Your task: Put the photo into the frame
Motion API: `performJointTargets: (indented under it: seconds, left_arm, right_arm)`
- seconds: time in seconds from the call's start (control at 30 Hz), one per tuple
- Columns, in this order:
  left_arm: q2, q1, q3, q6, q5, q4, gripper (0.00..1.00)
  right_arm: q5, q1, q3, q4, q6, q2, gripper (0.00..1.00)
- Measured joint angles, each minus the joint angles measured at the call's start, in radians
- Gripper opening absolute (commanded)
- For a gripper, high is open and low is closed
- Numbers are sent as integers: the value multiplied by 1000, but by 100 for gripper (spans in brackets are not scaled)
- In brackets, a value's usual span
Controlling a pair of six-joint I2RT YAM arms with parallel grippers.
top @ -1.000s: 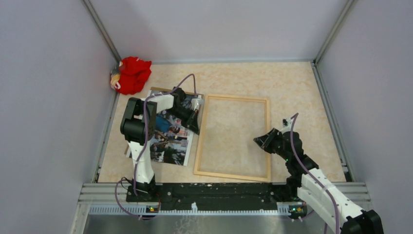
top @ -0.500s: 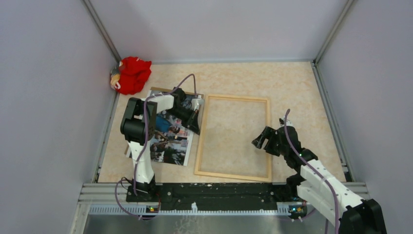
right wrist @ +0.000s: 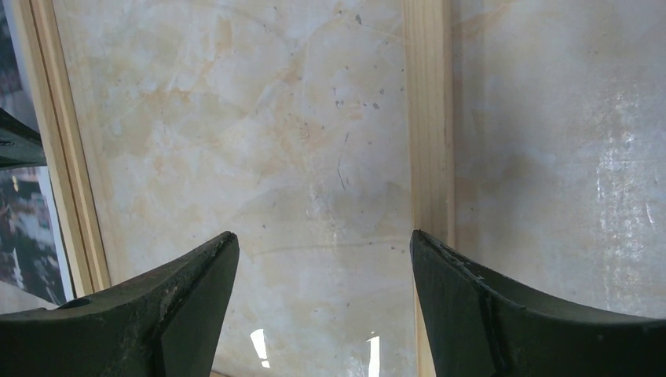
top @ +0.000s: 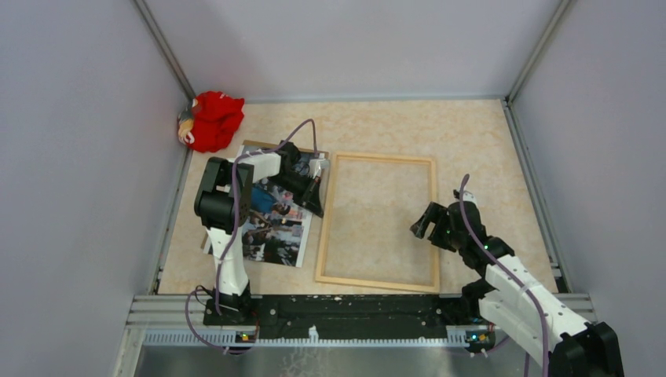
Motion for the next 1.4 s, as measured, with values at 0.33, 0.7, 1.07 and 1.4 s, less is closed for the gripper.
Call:
performJointTargets:
  seconds: [0.33,0.7,1.07,1.4]
  left_arm:
    - [0,0,0,-1,0,0,0]
    - [0,0,2,-1,-1,-2,0]
    - [0,-1,4,-1,-3,-3,0]
    - [0,-1,4,-1,-3,-4,0]
  right_arm:
    - [37,12,21,-58,-7,2,81]
    - [148,70,103,-140,4,24,25]
    - [210,162,112,-212,72,127,0]
    - [266,196,124,-272,122,174,0]
